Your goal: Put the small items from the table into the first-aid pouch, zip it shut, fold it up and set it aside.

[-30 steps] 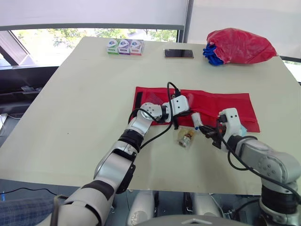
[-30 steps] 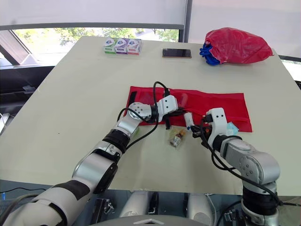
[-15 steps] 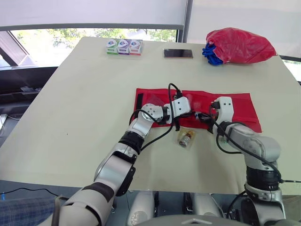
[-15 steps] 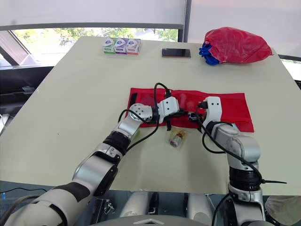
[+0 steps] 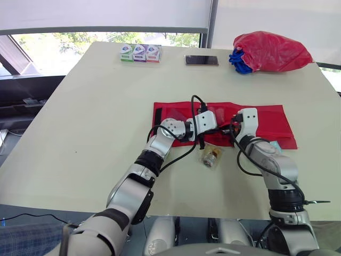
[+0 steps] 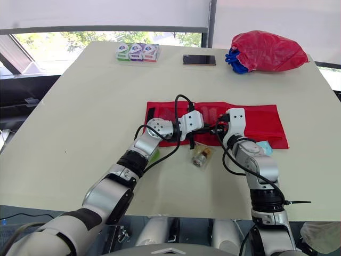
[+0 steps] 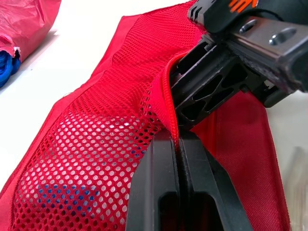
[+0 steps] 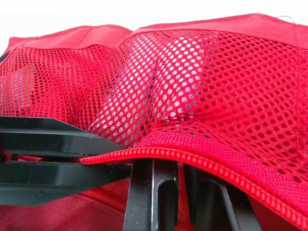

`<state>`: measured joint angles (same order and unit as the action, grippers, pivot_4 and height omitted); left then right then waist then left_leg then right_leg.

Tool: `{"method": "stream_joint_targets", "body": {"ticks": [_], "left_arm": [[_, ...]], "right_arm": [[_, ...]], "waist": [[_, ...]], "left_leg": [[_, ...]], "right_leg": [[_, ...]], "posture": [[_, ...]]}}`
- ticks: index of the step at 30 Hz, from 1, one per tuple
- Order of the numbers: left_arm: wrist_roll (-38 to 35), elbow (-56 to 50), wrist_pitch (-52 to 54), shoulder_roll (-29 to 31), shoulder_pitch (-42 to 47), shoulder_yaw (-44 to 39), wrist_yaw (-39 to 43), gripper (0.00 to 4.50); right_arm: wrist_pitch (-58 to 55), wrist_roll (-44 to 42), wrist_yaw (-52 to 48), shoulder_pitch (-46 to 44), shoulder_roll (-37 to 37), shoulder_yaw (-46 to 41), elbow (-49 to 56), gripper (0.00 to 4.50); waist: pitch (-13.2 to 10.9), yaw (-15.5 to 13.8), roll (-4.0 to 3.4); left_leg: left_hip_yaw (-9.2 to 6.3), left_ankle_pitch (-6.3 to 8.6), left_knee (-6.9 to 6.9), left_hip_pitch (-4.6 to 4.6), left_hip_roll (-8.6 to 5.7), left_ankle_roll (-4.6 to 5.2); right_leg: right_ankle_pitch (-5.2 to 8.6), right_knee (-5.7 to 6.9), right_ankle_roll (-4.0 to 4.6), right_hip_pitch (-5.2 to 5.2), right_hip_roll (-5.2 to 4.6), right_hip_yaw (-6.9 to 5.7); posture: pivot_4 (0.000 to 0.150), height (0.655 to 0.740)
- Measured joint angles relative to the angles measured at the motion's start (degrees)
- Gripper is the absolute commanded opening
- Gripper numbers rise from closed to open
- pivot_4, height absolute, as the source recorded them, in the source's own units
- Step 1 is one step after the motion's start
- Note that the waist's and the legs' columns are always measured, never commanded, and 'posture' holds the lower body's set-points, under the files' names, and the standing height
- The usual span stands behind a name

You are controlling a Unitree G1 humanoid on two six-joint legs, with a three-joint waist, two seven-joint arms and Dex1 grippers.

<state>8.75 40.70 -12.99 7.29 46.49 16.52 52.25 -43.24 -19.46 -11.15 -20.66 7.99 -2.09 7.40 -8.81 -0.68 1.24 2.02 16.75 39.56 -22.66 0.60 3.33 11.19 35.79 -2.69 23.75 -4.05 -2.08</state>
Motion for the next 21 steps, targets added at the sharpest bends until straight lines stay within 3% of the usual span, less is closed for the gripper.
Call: {"method": "stream_joint_targets", "body": {"ticks": [2,7,15,21], "left_arm": [[0.0,0.0,0.0,0.0,-0.1,0.0,0.1,0.0],[0.0,0.3,0.0,0.1,-0.1,0.1,0.3,0.0],[0.0,1.2,0.0,0.0,0.3,0.1,0.0,0.0],[-0.6,3.0,-0.1,0.3,1.1,-0.3,0.1,0.0]], "right_arm": [[0.4,0.0,-0.1,0.6,0.1,-0.3,0.2,1.08],[-0.2,0.0,-1.3,5.1,2.9,-0.6,4.6,3.42],[0.0,-1.2,-10.9,14.5,15.6,0.6,17.1,3.42],[10.0,-1.9,-19.2,26.2,24.5,-7.0,28.3,3.42]], "waist": [[0.0,0.0,0.0],[0.0,0.0,-0.01],[0.0,-0.2,-0.03],[0.0,-0.1,-0.02]], "left_leg": [[0.0,0.0,0.0,0.0,0.0,0.0],[0.01,0.0,-0.03,-0.01,0.0,0.0],[-0.03,0.0,-0.02,0.01,0.0,0.01],[-0.04,0.01,-0.02,0.0,0.0,0.01]], "right_leg": [[0.0,0.0,0.0,0.0,0.0,0.0],[0.0,-0.05,0.0,0.0,-0.01,0.01],[0.01,-0.05,-0.01,-0.01,0.0,0.0],[0.04,-0.11,-0.06,-0.05,0.03,0.04]], "posture": [[0.15,0.74],[0.15,0.74],[0.15,0.74],[0.15,0.74]]}}
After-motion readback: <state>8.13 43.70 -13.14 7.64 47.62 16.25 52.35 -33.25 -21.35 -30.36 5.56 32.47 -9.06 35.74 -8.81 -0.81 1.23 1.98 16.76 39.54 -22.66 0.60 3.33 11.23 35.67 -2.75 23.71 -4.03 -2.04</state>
